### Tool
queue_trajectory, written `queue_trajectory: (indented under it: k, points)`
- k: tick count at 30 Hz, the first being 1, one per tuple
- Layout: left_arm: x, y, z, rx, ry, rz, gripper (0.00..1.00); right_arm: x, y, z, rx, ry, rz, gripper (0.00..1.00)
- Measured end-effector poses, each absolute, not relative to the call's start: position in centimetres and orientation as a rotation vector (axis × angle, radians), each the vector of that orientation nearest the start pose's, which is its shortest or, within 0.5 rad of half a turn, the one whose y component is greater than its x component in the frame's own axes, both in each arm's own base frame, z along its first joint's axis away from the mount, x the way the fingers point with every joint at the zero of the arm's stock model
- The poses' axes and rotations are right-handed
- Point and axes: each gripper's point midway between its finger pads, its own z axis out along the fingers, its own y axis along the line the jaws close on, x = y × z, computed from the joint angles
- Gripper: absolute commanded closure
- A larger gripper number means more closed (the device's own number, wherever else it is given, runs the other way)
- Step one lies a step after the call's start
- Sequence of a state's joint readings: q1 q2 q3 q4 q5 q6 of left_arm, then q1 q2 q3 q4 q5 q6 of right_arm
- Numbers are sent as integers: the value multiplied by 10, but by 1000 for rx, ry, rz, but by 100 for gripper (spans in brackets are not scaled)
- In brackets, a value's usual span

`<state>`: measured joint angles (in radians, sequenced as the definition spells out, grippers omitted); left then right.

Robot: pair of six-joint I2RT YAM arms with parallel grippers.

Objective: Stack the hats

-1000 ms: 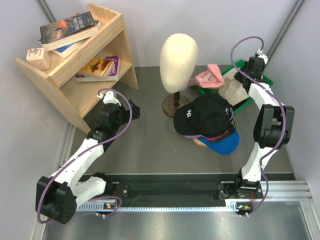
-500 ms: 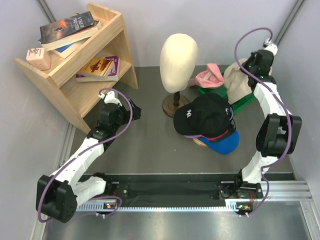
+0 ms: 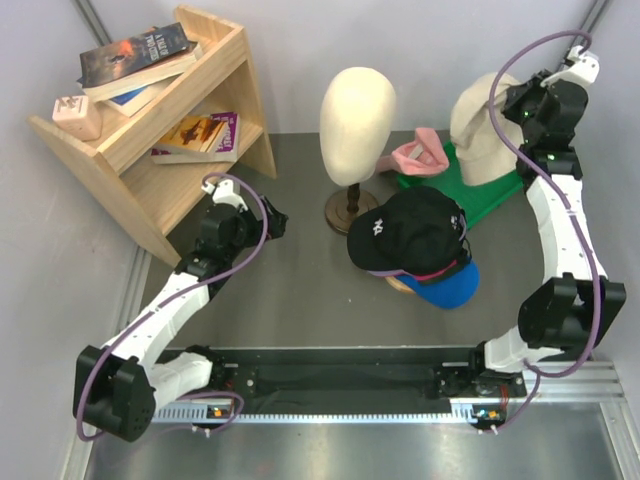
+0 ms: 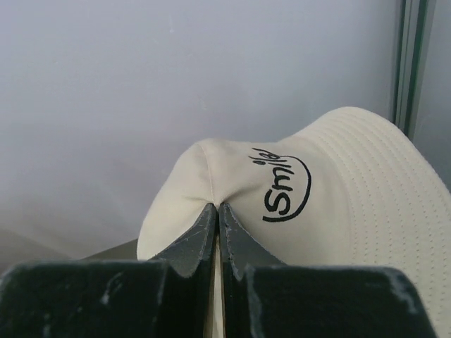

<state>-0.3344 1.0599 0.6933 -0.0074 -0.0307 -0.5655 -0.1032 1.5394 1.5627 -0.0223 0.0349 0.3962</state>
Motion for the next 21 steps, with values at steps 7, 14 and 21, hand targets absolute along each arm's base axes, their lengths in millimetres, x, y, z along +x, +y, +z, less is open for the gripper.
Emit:
queue_trajectory:
  k: [7, 14, 21]
  points:
    - [338, -143, 196, -204, 1962, -598, 1, 457, -31, 459, 370, 1411, 242, 100]
    - [339, -149, 204, -181, 1938, -636, 1, 397, -8, 530, 280, 1250, 333, 100]
    - [346, -170, 260, -80, 1790, -771, 3, 376, 32, 557, 180, 1191, 499, 100]
